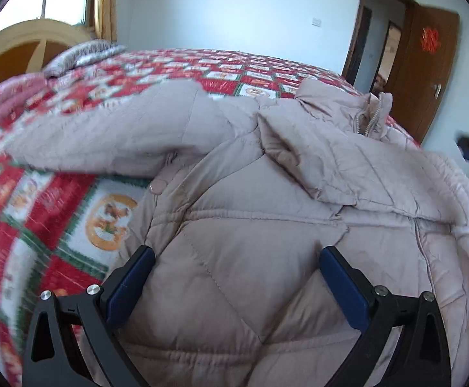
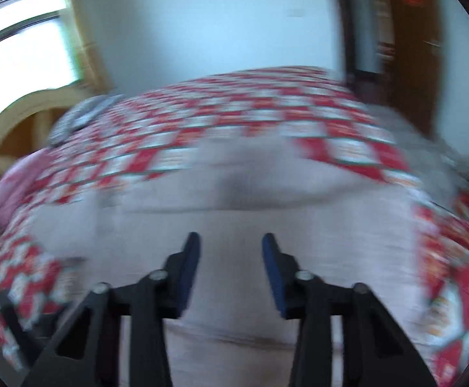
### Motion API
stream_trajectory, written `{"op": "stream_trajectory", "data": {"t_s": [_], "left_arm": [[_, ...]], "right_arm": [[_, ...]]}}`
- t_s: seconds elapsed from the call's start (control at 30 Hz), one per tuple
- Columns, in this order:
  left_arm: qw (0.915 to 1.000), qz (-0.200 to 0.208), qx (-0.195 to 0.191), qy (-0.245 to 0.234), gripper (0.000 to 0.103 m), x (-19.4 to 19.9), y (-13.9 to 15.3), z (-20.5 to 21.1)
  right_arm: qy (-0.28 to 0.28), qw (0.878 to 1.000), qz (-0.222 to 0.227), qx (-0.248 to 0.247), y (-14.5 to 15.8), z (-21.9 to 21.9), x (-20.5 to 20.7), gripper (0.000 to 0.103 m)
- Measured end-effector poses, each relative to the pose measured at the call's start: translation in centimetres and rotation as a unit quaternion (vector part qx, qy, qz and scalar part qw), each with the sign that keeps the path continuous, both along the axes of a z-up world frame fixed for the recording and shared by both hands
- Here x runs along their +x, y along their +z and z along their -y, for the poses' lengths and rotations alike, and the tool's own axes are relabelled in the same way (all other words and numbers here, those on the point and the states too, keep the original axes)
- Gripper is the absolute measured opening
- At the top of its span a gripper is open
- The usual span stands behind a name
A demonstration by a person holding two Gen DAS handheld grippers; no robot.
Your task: Fold large clothes
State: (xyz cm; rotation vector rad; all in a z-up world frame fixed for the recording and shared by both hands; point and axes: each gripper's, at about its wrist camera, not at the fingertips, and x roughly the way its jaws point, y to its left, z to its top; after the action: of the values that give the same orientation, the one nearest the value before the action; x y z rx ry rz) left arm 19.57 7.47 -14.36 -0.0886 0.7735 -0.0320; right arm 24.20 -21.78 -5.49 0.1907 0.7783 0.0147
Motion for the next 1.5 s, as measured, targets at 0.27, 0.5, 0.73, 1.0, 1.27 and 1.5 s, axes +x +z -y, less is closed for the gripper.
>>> {"op": "stream_trajectory", "data": {"t_s": [0.27, 0.5, 0.73, 1.0, 1.27, 1.5], "left_arm": [[0.9969, 0.063, 0.046, 0.014, 0.102, 4.1, 5.9, 3.2], [0.988, -0.023, 0.142, 0.057, 0.102, 9.9, -0.4, 4.9], [0.9891, -0.036, 0.131, 0.058, 0.102, 10.4, -1.8, 4.6], [0.9964, -0.05, -0.039, 0.057, 0.102, 8.5, -0.2, -0.7], [0.9418, 0.029, -0.068, 0.328, 0.102, 5.8, 4.0, -19.4], [0.8985, -0.014, -0.134, 0.418, 0.098, 9.4, 1.6, -29.5]], "right_arm": [[-0.107, 0.992, -0.047, 0.041, -5.5, 7.9, 0.4, 0.026], [-0.098, 0.994, -0.054, 0.017, -7.7, 8.0, 0.8, 0.025], [-0.104, 0.992, -0.039, -0.064, -8.3, 6.0, 0.5, 0.026], [-0.088, 0.996, -0.015, -0.008, -8.2, 6.9, -0.2, 0.05], [-0.039, 0.997, -0.029, -0.06, -8.4, 3.7, 0.8, 0.103], [-0.04, 0.997, -0.029, -0.061, -8.6, 4.0, 0.9, 0.103]]}}
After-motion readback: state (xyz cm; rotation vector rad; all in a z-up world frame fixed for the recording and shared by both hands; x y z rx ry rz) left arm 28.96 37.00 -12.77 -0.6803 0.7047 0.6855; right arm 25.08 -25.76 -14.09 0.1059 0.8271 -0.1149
